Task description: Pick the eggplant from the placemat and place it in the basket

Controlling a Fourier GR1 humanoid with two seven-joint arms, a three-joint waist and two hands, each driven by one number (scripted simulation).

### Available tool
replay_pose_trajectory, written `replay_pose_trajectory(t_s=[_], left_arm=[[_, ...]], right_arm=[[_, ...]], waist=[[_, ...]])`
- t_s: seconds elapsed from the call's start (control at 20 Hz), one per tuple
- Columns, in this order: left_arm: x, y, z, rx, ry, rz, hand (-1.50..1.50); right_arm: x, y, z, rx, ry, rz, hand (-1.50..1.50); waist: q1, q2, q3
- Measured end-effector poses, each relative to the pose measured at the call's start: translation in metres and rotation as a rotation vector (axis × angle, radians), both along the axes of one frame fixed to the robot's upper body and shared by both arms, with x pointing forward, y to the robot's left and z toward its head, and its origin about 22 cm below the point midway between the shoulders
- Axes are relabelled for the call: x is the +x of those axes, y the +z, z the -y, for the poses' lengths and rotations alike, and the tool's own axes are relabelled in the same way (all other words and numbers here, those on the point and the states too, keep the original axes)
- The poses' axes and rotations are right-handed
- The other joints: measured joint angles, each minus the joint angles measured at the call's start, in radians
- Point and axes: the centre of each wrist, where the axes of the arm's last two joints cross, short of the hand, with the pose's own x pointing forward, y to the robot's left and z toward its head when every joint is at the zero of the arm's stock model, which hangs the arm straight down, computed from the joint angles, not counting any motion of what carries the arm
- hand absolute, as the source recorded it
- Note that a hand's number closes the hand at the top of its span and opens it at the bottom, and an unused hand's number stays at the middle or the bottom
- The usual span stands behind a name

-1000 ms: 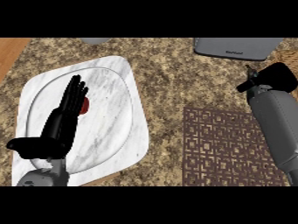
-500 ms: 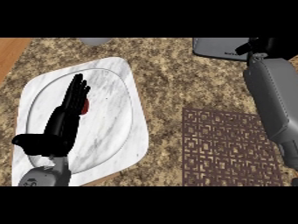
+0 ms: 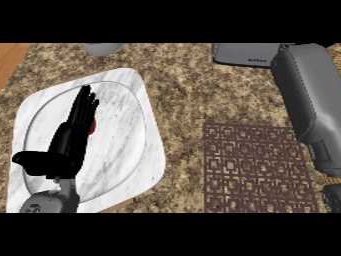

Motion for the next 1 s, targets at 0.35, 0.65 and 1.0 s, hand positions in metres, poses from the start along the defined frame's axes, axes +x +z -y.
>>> replay_pose_trajectory(t_s=[0.35,0.65,1.0], left_arm=[[-0.007,-0.003,-0.008,0.001,0.031,-0.012,0.0],[-0.01,-0.002,-0.014,-0.003,0.05,-0.012,0.0],[-0.014,-0.007,-0.019,0.001,0.081,-0.021,0.0]], right_arm=[[0.005,-0.009,0.014,-0.032,-0.105,-0.068,1.5],[0.004,-0.014,0.022,-0.04,-0.15,-0.072,1.5],[-0.003,-0.032,0.035,-0.045,-0.198,-0.072,1.5]], waist=[[-0.029,-0.01,0.0],[-0.055,-0.017,0.001],[-0.075,-0.023,0.001]])
